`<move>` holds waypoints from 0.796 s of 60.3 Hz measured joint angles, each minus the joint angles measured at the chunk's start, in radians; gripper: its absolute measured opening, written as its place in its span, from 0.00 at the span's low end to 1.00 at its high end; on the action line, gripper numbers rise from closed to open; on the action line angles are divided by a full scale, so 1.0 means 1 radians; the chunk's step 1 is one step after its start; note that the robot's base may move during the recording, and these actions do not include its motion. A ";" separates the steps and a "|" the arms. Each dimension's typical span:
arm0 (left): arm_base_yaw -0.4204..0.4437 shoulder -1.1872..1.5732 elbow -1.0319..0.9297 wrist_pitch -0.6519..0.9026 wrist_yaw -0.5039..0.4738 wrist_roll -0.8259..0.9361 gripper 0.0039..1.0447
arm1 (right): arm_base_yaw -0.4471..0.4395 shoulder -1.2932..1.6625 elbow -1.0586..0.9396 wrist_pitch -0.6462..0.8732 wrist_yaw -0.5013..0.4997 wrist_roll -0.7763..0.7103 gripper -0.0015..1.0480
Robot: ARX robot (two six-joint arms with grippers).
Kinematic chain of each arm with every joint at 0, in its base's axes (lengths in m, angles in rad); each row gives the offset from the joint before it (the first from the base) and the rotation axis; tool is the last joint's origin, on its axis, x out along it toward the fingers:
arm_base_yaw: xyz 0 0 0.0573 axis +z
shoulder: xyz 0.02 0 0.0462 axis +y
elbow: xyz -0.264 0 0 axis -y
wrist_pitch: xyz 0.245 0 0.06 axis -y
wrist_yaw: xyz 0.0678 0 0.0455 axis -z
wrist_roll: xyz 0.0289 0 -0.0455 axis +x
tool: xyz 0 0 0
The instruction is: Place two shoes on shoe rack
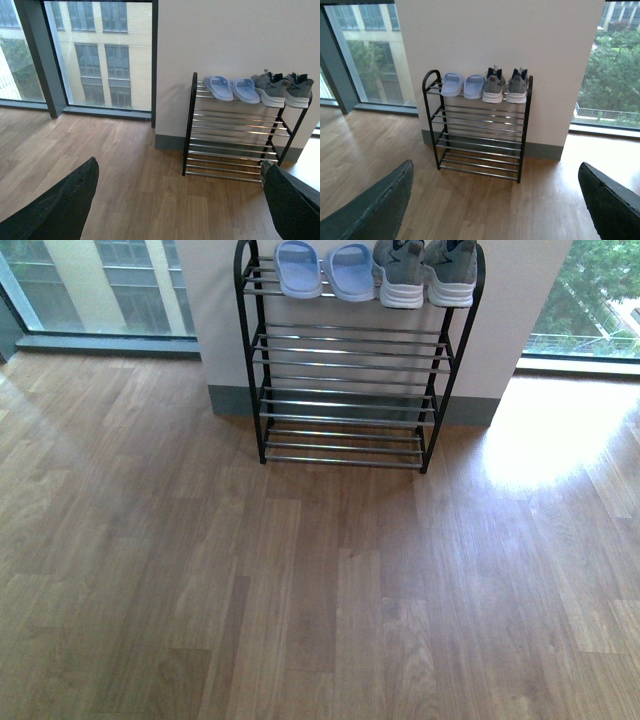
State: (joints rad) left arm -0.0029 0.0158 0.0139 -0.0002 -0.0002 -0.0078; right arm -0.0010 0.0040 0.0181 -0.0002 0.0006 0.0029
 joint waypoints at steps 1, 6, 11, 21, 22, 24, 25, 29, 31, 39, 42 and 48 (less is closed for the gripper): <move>0.000 0.000 0.000 0.000 0.000 0.000 0.91 | 0.000 0.000 0.000 0.000 0.000 0.000 0.91; 0.000 0.000 0.000 0.000 0.000 0.000 0.91 | 0.000 0.000 0.000 0.000 0.000 0.000 0.91; 0.000 0.000 0.000 0.000 0.000 0.000 0.91 | 0.000 0.000 0.000 0.000 0.000 0.000 0.91; 0.000 0.000 0.000 0.000 0.000 0.000 0.91 | 0.000 0.000 0.000 0.000 0.000 0.000 0.91; 0.000 0.000 0.000 0.000 0.000 0.000 0.91 | 0.000 0.000 0.000 0.000 0.000 0.000 0.91; 0.000 0.000 0.000 0.000 0.000 0.000 0.91 | 0.000 0.000 0.000 0.000 0.000 0.000 0.91; 0.000 0.000 0.000 0.000 0.000 0.000 0.91 | 0.000 0.000 0.000 0.000 0.000 0.000 0.91; 0.000 0.000 0.000 0.000 0.000 0.000 0.91 | 0.000 0.000 0.000 0.000 0.000 0.000 0.91; 0.000 0.000 0.000 0.000 0.000 0.001 0.91 | 0.000 0.000 0.000 0.000 0.000 0.000 0.91; 0.000 0.000 0.000 0.000 0.000 0.001 0.91 | 0.000 0.000 0.000 0.000 0.000 0.000 0.91; 0.000 0.000 0.000 0.000 0.000 0.000 0.91 | 0.000 0.000 0.000 0.000 0.000 0.000 0.91; 0.000 0.000 0.000 0.000 0.000 0.000 0.91 | 0.000 0.000 0.000 0.000 0.000 0.000 0.91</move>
State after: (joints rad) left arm -0.0029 0.0158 0.0139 -0.0002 -0.0002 -0.0074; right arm -0.0010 0.0040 0.0181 -0.0002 0.0006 0.0029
